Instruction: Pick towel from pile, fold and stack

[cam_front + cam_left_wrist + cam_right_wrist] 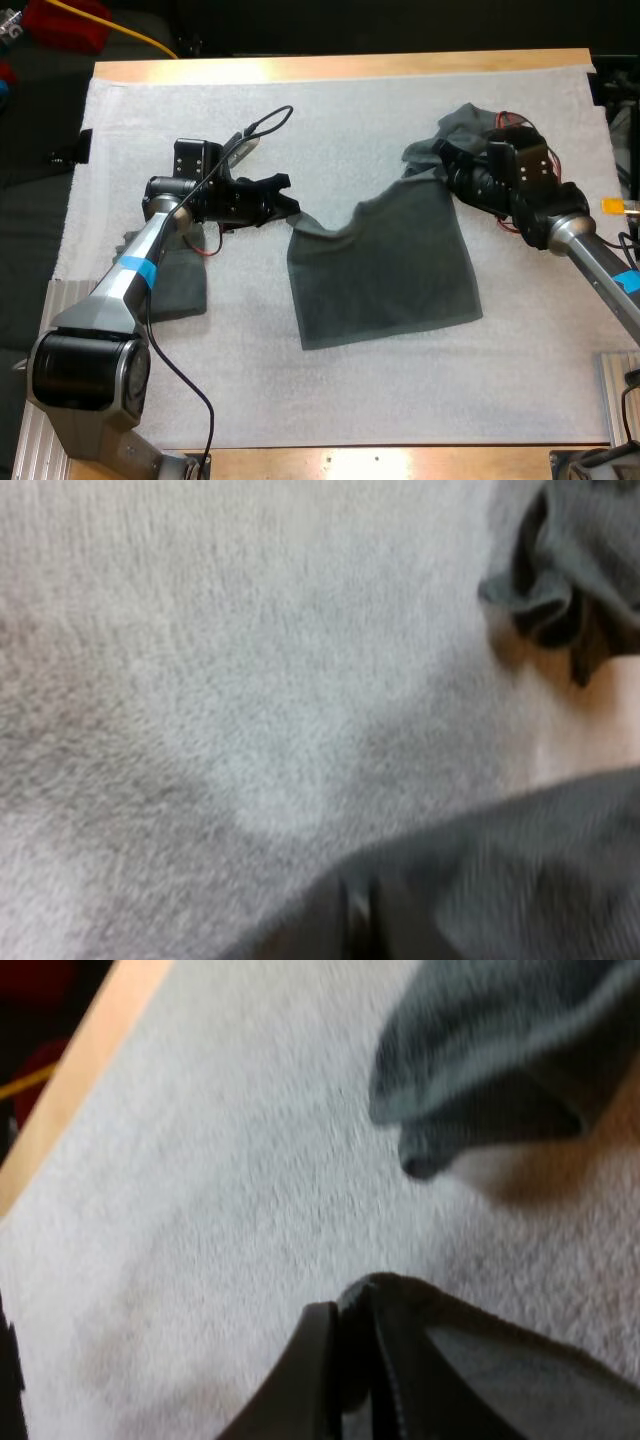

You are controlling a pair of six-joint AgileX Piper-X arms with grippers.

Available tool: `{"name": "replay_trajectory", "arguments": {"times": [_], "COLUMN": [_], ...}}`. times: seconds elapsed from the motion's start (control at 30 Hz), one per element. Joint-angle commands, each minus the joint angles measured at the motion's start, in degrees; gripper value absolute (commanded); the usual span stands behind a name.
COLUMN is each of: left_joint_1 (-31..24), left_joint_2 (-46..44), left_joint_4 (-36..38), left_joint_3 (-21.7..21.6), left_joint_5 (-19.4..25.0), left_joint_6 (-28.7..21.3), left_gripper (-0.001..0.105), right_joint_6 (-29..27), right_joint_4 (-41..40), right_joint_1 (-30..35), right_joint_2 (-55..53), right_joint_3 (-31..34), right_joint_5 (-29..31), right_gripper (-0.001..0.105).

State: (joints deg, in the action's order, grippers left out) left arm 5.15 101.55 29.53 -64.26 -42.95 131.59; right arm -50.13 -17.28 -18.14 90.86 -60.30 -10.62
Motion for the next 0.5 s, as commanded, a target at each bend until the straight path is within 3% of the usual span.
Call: {"name": "replay_trajectory", "arguments": {"times": [0.0,0.07,0.13,0.23,0.37,0.47], "left_joint_1": [0.0,0.0,0.0,0.0,0.0,0.0], "left_joint_2": [-0.1,-0.1,-0.1,-0.1,-0.9,-2.7], "left_joint_4": [-1.1,-1.4,-1.6,-1.6,-1.6,-1.6], "left_joint_3": [-0.2,-0.2,-0.2,-0.2,-0.2,-0.2], "left_joint_5": [1.1,1.0,0.6,0.6,0.2,0.2], "left_joint_6": [0.4,0.4,0.4,0.4,-2.4,-5.1], "left_gripper": [0.019,0.030,0.049,0.071,0.067,0.067], "right_joint_6": [0.0,0.0,0.0,-0.1,-2.2,-7.1], "right_joint_4": [0.7,0.7,0.7,1.6,3.8,4.3], "right_joint_1": [0.3,0.3,0.3,0.3,0.3,0.3], "right_joint_2": [-0.2,-0.2,-0.2,-0.2,-0.2,-0.7], "right_joint_3": [-0.1,-0.1,-0.1,-0.1,-0.1,-0.1], "right_joint_5": [0.6,0.6,0.6,0.6,0.5,-0.3], "right_gripper": [0.001,0.003,0.011,0.032,0.065,0.071]}}
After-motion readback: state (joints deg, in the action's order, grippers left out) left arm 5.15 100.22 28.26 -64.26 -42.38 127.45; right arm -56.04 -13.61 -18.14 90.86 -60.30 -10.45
